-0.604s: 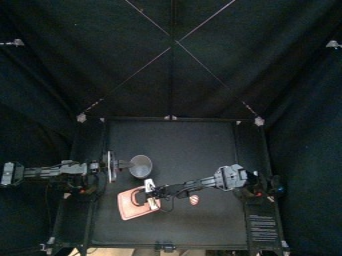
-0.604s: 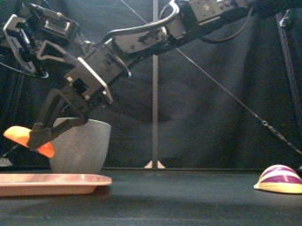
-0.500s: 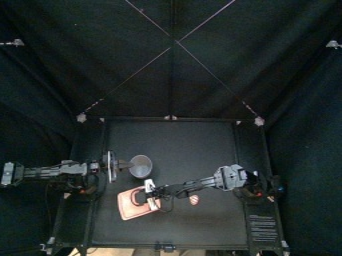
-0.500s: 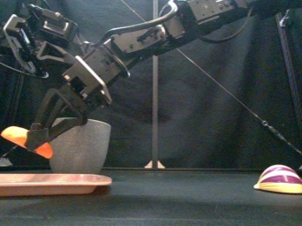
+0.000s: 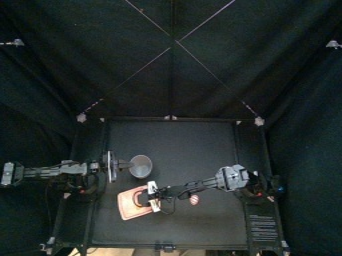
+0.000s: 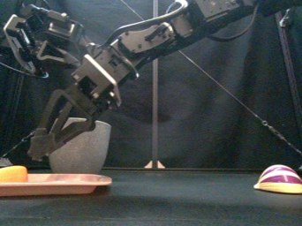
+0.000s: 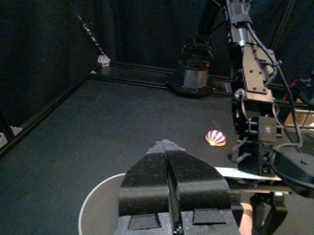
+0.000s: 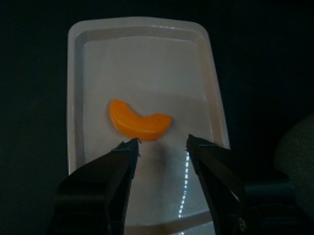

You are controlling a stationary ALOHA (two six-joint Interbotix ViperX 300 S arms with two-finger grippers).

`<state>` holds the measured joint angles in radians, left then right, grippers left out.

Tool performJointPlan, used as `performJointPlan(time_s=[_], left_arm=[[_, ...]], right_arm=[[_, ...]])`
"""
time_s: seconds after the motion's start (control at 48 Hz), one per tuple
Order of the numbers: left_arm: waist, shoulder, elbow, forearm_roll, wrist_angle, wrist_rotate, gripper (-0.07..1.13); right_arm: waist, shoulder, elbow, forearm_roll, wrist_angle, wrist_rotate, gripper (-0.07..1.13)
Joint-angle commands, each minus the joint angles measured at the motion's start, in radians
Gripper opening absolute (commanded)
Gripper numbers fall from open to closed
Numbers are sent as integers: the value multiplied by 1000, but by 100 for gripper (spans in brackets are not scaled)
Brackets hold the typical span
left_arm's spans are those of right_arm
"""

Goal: Pick the tangerine then place it on the pink plate
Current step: Drop tangerine on the pink plate and return to neutral

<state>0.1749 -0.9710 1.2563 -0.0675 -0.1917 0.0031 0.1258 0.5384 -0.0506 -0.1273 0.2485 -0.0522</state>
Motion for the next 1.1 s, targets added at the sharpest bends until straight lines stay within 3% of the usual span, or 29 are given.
performJointPlan(time_s=[0.021, 0.25, 0.646, 0.938, 1.104], left_arm=[[3, 2, -14, -2, -8, 0, 4], [5, 2, -14, -2, -8, 0, 4], [6, 2, -14, -2, -3, 0, 4], [6, 2, -11, -2, -2, 0, 4], [6, 2, -6, -2, -2, 0, 4]], right_arm=[[-5, -137, 48, 3, -49, 5, 84], [-14, -302, 238, 20, -249, 8, 84], [-89, -541, 583, 149, -612, 6, 84], [-166, -733, 798, 253, -681, 5, 84], [-207, -836, 897, 255, -684, -3, 84]])
